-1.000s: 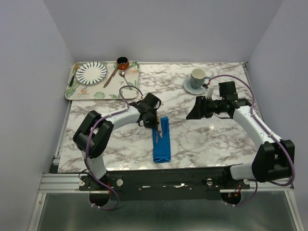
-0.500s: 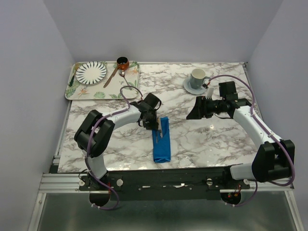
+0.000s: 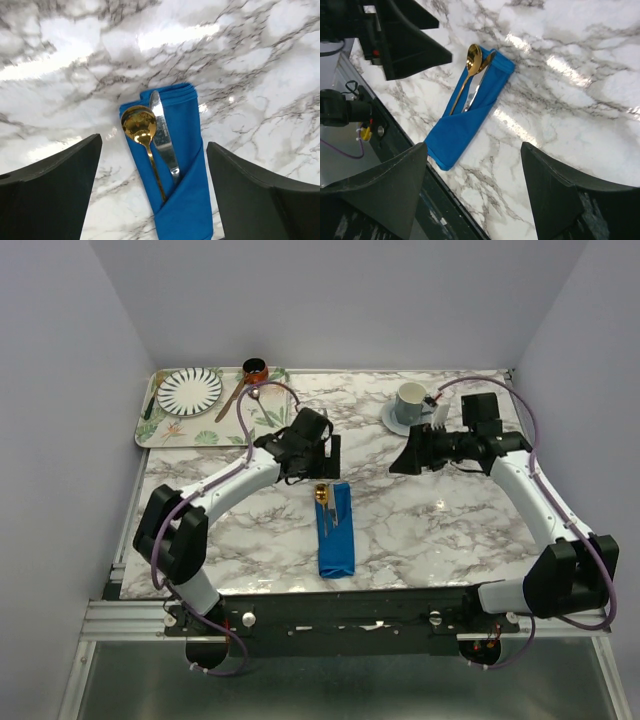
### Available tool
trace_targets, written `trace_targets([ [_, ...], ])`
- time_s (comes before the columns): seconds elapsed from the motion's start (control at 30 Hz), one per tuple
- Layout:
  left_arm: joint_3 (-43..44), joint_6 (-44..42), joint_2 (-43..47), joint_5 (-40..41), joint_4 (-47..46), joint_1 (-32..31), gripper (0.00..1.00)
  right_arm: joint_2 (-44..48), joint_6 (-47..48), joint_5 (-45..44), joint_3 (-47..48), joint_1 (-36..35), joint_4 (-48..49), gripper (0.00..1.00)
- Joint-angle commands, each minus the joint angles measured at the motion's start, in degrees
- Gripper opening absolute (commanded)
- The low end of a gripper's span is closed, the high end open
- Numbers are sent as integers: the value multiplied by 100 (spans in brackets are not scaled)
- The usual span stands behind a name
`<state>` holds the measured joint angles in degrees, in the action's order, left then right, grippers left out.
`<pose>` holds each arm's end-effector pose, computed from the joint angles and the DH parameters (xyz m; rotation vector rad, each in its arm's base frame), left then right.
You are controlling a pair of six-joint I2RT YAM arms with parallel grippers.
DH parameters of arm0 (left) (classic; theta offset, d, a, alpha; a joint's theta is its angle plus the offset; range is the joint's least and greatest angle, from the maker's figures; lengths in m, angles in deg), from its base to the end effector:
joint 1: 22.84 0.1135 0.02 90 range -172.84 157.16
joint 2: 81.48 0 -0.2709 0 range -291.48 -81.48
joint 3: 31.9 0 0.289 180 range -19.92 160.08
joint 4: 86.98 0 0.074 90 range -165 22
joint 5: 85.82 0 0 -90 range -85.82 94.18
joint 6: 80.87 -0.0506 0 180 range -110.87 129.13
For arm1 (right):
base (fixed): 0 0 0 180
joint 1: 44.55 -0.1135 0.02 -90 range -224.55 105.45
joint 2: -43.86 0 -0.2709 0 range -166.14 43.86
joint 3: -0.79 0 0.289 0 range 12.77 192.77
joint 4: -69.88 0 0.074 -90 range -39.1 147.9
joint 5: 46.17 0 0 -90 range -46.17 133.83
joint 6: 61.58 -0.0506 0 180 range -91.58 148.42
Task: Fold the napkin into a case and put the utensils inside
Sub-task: Reset both arms
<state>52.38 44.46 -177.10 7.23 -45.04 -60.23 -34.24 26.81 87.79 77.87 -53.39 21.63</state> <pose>0.3229 -0.2434 0.2265 0.0234 2.5587 -0.4486 0.3159 0.0847 0.2898 -0.4932 2.2934 1.0109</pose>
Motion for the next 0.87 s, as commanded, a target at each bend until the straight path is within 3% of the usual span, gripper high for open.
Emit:
trace_targets([
  [0.0, 722, -1456, 596, -93, 62, 459, 99, 76, 432, -493, 616, 102, -231, 89],
  [0.2, 2953, -1880, -18, -1717, 1432, 1979, 99, 427, 380, -1065, 829, 488, -240, 100],
  [0.23, 3062, -2107, -54, -1833, 1469, 2398, 99, 489, 363, -1222, 768, 663, -240, 100],
  [0.37, 3616, -2837, -291, -2275, 2154, 3000, 99, 726, 328, -1513, 452, 1173, -336, 100],
  [0.47, 2951, -3302, 15, -1887, 2120, 3088, 99, 849, 328, -1768, -56, 1437, -363, 100],
  [0.6, 1397, -3498, 578, -1360, 1602, 3079, 99, 1148, 459, -2058, -759, 1499, -241, 100],
  [0.83, 506, -3384, 965, -1087, 1346, 3036, 99, 1351, 530, -1963, -1342, 1499, -56, 100],
])
